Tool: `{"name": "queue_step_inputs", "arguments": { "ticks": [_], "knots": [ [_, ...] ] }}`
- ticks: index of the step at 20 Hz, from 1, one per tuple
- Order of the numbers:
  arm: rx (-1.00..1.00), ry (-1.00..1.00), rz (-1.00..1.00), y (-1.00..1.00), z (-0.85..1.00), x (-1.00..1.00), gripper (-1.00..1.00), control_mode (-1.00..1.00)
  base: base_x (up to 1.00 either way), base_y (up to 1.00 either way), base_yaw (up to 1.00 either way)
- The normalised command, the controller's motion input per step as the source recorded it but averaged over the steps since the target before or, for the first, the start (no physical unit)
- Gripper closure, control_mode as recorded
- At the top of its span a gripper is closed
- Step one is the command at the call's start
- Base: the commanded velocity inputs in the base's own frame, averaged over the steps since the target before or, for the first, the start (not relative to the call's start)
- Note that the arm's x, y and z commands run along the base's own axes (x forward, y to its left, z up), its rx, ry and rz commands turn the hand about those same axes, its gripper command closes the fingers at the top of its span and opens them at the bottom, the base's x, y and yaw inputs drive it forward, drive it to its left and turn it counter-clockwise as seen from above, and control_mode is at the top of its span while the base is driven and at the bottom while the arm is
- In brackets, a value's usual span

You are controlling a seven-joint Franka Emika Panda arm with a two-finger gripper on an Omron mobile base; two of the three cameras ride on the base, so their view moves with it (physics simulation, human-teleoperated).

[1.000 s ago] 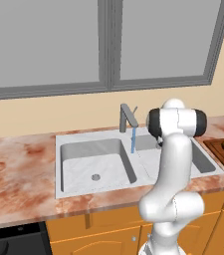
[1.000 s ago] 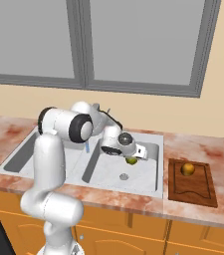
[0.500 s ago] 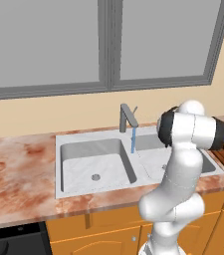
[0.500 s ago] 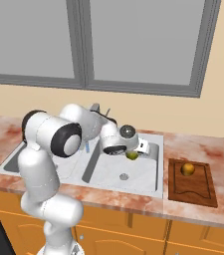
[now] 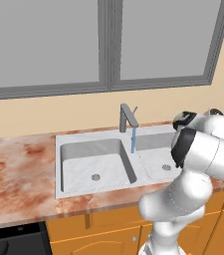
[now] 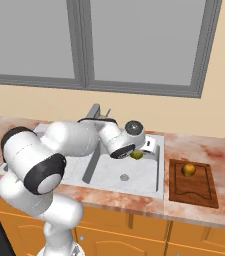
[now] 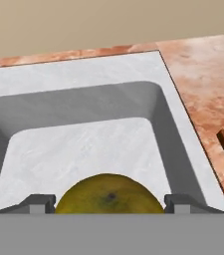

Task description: Pick the mango, orange from the sink and place them on the cutting board to airdry. Then turn off the sink faucet.

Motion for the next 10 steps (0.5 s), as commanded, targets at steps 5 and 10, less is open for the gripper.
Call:
{"name": "queue_step_inputs", "arguments": {
  "ticks": [5,10],
  "knots": [
    [0.05,0.0,0.0,-0.35,0.67,-0.76,1.0,-1.0,0.0,0.0,0.0],
    [0.05,0.0,0.0,-0.23,0.58,-0.85,1.0,-1.0,0.0,0.0,0.0]
  ]
}}
